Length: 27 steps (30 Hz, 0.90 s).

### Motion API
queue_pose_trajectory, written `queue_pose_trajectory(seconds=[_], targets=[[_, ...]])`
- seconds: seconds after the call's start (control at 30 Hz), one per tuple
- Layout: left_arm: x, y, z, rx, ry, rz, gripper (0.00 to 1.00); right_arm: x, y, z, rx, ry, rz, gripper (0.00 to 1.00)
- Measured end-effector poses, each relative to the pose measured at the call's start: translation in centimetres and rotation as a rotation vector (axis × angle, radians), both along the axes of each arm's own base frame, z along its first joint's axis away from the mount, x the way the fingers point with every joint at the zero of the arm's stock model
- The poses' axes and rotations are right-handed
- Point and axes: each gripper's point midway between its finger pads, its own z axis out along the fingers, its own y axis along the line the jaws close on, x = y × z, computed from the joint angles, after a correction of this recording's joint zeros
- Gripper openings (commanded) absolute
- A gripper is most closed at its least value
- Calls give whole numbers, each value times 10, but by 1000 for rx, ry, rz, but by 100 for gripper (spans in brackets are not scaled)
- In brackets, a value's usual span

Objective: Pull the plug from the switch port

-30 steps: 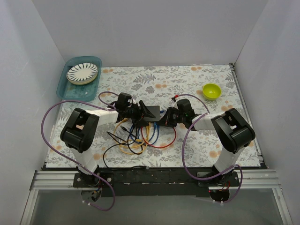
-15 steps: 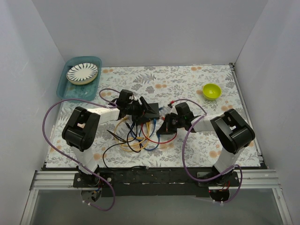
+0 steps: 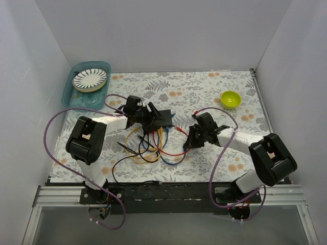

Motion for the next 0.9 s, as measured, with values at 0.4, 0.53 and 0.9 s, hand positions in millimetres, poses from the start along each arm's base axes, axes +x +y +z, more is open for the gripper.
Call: queue_pose_trajectory(seconds=[0.4, 0.53, 0.9], targets=[[11, 16, 6, 31, -21, 27, 70, 16, -7, 33, -24, -112, -36, 54], [22, 16, 23, 29, -78, 36, 70, 50, 25, 54, 74, -154, -46, 47], [29, 40, 14, 108, -60, 93, 70, 74, 76, 10, 226, -4, -48, 31]])
